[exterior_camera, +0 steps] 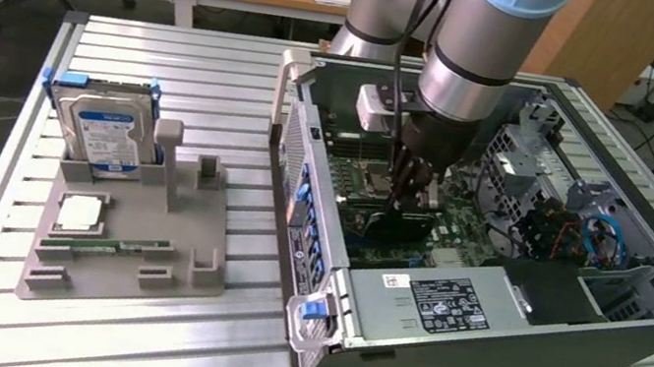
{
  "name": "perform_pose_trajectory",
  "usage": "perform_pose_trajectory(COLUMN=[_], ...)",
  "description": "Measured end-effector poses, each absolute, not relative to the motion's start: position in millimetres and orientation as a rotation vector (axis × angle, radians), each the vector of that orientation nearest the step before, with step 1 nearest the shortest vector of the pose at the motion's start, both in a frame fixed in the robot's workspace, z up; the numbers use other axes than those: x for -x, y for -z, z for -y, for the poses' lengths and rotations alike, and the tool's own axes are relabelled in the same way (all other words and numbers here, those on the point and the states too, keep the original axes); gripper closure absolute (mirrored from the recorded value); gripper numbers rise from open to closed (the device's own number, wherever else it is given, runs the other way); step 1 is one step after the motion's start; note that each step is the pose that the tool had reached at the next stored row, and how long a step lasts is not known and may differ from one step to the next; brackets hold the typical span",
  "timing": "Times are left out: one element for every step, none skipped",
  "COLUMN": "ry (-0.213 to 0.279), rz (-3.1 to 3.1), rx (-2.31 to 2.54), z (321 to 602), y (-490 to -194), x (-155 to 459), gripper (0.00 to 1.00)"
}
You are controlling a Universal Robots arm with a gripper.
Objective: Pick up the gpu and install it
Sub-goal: 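Press down on the gpu until it lock into place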
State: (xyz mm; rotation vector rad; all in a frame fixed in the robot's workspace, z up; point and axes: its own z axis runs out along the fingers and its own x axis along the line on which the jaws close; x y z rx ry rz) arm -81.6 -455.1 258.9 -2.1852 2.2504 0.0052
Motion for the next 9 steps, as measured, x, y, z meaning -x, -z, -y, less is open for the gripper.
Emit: perform_pose_trajectory(ry=[-0.005, -0.004, -0.004, -0.003, -0.004, -0.006, -0.007, -0.008, -0.008], rz=[-2.251, -2.252, -2.253, -2.254, -2.252, -2.25, -2.249, -2.248, -2.248], rx=[2.186, 2.187, 2.187, 2.188, 2.186, 2.185, 2.183, 2.182, 2.181], z=[454.8, 454.8, 454.8, 454.5, 454.6, 454.8, 455.0, 454.9, 454.9], y=[-258.6, -258.8, -258.9, -259.8, -259.9, -260.2, -260.8, -262.4, -264.8], x=[81.5, 81.5, 81.5, 81.4, 81.5, 81.6, 81.8, 81.7, 81.9], gripper=[0.89, 0.89, 0.89, 0.89, 0.89, 0.89, 0.89, 0.89, 0.89])
